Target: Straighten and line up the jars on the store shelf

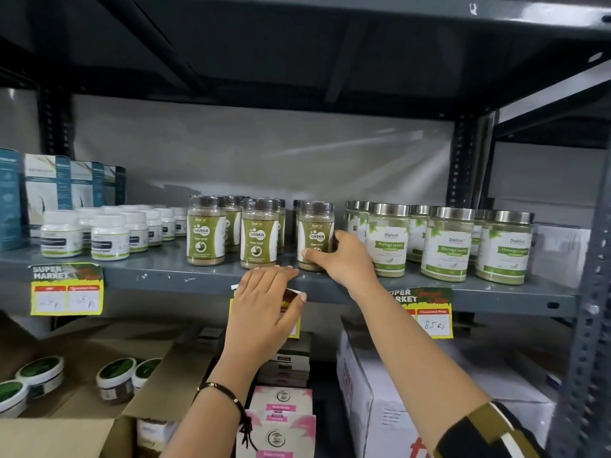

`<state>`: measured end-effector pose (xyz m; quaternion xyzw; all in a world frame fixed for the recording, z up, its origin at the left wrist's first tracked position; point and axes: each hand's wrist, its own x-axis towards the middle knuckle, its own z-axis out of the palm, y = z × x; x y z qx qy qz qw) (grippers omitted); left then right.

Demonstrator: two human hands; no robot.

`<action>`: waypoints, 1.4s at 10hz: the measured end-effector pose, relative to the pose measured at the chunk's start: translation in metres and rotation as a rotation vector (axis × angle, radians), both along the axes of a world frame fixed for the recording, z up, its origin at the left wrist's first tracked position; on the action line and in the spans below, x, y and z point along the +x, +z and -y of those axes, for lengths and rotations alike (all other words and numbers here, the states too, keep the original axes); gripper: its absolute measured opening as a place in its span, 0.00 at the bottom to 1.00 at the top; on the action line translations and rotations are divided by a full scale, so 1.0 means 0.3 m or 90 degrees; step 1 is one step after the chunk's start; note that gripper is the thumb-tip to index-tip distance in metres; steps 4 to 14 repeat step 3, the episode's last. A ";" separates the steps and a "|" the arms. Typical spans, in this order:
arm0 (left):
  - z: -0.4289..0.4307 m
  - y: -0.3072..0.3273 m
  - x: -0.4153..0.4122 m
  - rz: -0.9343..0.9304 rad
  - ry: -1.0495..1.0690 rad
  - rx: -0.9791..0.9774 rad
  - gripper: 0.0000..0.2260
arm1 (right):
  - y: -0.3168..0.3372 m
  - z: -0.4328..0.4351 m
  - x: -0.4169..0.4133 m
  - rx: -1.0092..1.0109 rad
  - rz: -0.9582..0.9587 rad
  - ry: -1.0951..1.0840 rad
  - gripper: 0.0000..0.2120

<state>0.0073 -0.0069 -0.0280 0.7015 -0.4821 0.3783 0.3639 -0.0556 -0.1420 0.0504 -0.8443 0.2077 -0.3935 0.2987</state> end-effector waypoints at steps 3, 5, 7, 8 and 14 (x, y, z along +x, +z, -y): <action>0.002 -0.003 -0.004 -0.005 0.011 0.001 0.18 | -0.011 -0.018 -0.070 -0.081 0.037 -0.053 0.29; 0.002 -0.003 -0.004 -0.005 0.011 0.001 0.18 | -0.011 -0.018 -0.070 -0.081 0.037 -0.053 0.29; 0.002 -0.003 -0.004 -0.005 0.011 0.001 0.18 | -0.011 -0.018 -0.070 -0.081 0.037 -0.053 0.29; 0.002 -0.003 -0.004 -0.005 0.011 0.001 0.18 | -0.011 -0.018 -0.070 -0.081 0.037 -0.053 0.29; 0.002 -0.003 -0.004 -0.005 0.011 0.001 0.18 | -0.011 -0.018 -0.070 -0.081 0.037 -0.053 0.29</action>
